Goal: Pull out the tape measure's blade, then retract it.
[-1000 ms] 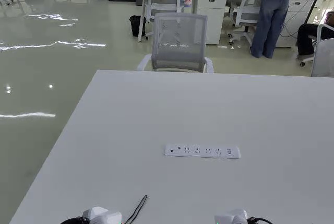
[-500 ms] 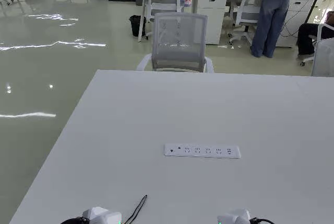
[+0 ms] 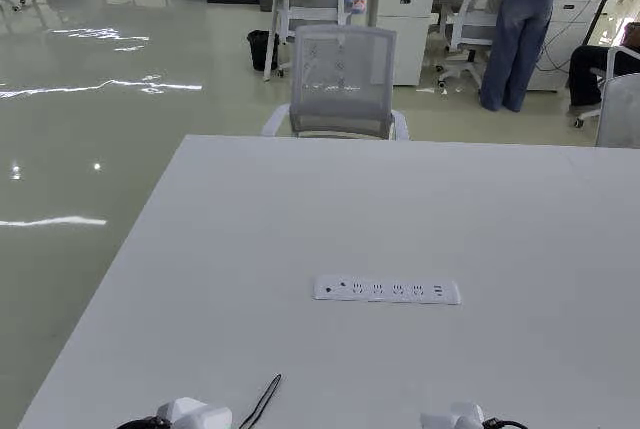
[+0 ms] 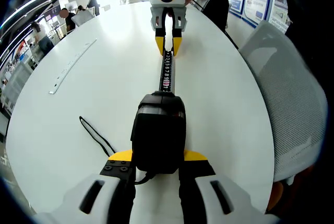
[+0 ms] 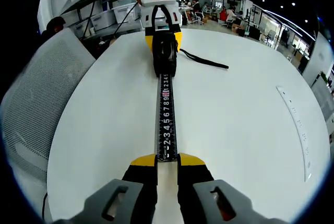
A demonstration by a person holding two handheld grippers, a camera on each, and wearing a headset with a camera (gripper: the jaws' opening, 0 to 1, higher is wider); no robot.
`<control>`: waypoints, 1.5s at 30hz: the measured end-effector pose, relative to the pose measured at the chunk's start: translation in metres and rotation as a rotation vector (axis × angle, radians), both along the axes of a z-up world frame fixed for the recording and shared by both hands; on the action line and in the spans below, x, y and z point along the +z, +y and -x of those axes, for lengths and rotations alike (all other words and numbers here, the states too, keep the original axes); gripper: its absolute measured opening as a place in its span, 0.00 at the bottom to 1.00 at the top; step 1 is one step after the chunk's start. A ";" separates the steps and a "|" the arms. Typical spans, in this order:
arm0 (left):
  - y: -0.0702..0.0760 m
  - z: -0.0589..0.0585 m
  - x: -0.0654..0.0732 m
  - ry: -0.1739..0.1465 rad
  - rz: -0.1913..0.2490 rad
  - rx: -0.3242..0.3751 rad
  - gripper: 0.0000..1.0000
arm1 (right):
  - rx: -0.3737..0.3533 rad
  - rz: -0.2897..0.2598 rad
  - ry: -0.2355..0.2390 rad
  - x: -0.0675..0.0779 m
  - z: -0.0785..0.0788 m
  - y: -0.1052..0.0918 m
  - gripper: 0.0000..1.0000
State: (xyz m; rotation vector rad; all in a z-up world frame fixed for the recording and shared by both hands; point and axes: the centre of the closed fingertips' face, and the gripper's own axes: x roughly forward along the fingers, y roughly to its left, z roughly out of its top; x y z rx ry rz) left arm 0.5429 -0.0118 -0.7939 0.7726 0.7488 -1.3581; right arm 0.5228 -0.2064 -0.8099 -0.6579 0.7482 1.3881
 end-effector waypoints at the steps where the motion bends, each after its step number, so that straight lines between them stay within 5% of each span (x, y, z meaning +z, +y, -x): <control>1: 0.000 0.000 0.000 0.000 0.000 0.000 0.27 | -0.001 0.000 0.001 0.000 0.000 -0.001 0.12; 45: 0.000 0.000 0.001 0.002 0.000 0.004 0.27 | -0.004 0.010 -0.005 0.002 0.002 -0.015 0.12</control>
